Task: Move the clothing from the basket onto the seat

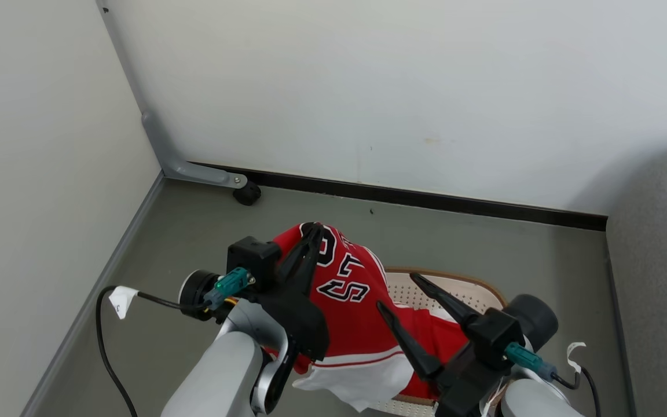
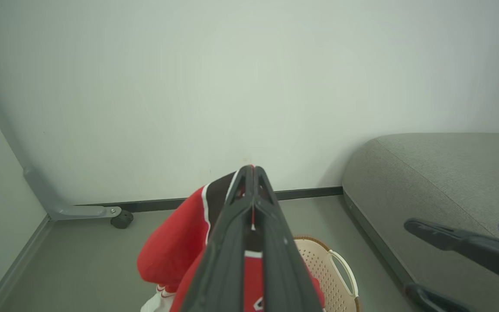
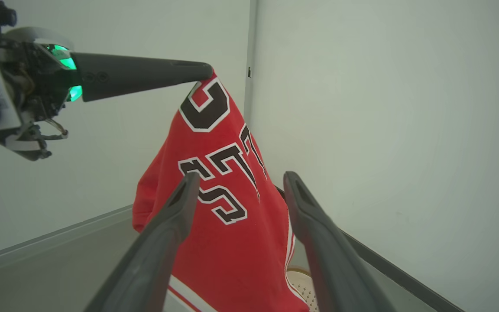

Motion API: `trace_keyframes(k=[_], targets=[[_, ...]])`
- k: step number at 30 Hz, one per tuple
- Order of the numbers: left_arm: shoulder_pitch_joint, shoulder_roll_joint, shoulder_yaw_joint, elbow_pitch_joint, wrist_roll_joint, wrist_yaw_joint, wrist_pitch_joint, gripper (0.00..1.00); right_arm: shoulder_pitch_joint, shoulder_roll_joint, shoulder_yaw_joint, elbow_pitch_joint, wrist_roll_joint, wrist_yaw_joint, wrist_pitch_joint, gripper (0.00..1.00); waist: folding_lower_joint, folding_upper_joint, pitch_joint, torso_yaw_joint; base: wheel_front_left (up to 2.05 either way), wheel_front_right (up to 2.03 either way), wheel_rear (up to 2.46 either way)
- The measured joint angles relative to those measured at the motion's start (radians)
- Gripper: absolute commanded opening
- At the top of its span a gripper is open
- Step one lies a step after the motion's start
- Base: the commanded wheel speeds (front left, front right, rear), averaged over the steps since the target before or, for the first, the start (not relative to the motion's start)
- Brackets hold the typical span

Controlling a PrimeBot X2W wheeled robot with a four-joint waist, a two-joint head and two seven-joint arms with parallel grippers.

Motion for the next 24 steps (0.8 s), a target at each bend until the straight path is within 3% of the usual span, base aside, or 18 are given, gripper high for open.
trace_keyframes(k=[9,24], targets=[[0.000,0.000,-0.051,-0.083,0.000,-0.010,0.026,0.00,-0.100,-0.055,0.122,0.043,0.055,0.000,0.000,1.00,0.0000,0.0000,0.005,0.045,0.00,0.00,0.00],[0.004,0.001,-0.091,-0.205,-0.004,-0.017,0.061,0.00,-0.197,-0.064,0.223,0.082,0.153,0.000,0.000,1.00,0.0000,0.0000,0.008,0.081,0.00,0.00,0.00]])
